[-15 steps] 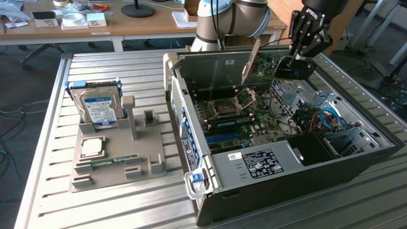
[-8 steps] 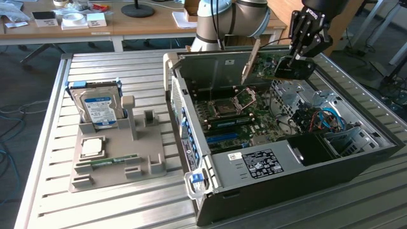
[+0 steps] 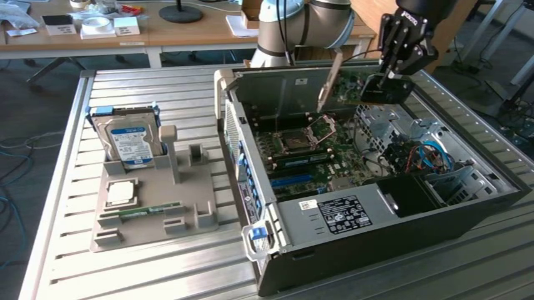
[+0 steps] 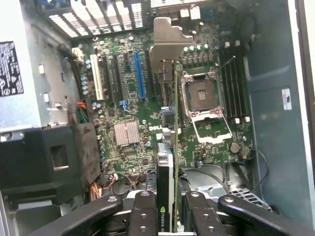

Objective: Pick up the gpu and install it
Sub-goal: 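Insert the gpu into the slot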

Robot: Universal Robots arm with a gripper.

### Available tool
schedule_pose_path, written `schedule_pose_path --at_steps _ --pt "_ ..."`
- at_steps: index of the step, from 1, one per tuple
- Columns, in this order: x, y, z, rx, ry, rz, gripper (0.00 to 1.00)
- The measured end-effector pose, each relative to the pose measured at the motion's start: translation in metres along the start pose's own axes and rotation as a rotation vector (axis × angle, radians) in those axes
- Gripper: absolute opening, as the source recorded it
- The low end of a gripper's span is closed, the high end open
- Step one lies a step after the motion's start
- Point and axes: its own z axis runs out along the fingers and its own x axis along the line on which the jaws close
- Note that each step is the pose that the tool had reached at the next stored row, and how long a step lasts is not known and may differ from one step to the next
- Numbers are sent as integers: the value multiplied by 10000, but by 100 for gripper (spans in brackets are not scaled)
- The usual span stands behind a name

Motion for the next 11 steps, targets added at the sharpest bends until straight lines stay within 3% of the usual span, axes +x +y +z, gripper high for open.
schedule_pose_path --at_steps 8,11 --pt "0 0 1 -16 23 -853 27" --pt "1 6 15 25 21 -946 27"
